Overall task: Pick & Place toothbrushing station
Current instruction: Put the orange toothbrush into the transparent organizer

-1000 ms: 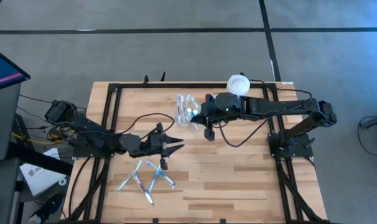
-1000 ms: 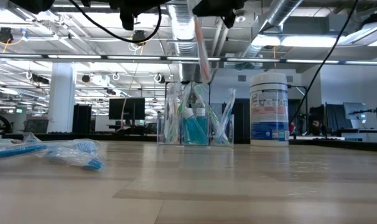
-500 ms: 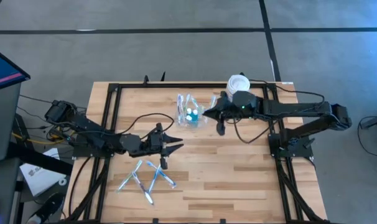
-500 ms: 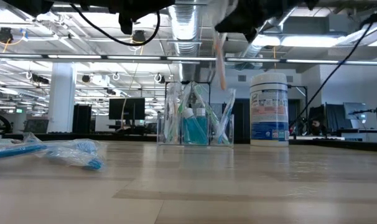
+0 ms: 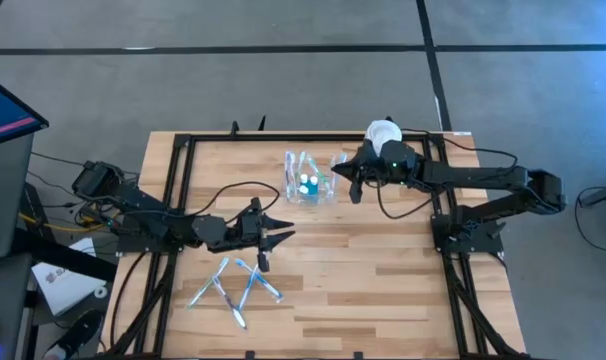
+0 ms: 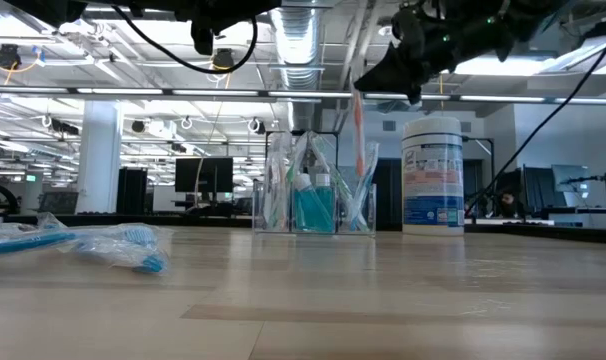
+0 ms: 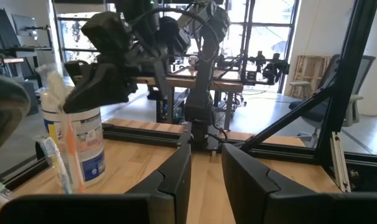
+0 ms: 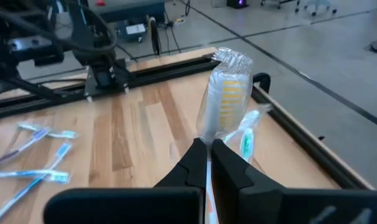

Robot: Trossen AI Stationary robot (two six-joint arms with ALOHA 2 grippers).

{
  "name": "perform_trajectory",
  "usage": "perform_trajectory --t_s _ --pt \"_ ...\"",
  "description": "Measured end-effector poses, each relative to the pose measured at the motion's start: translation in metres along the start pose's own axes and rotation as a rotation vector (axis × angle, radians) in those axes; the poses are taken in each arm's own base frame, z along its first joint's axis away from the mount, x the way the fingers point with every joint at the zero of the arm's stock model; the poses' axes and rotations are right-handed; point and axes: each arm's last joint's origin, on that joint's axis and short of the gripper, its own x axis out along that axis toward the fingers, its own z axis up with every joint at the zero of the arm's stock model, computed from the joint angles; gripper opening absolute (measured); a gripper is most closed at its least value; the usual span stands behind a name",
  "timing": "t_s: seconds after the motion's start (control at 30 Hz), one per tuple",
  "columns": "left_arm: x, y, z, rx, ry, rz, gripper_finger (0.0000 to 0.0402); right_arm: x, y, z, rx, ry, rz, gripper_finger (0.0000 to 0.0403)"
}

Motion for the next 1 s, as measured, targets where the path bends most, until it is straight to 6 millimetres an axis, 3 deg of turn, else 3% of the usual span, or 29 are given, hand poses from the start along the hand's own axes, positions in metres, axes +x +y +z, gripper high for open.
perform_trajectory --t_s 0.2,0.57,1.0 --pt "0.0 0.0 0.0 0.0 0.0 0.0 0.0086 0.004 -0.002 -0.003 0.002 0.018 -0.005 0.0" --pt "0.0 0.0 0.0 0.001 0.001 0.0 0.0086 0.037 -0.007 -0.025 0.012 0.068 0.033 0.0" --pt "0.0 0.0 0.0 0.001 0.002 0.0 0.0086 0.049 -0.011 -0.038 0.032 0.124 0.025 0.0"
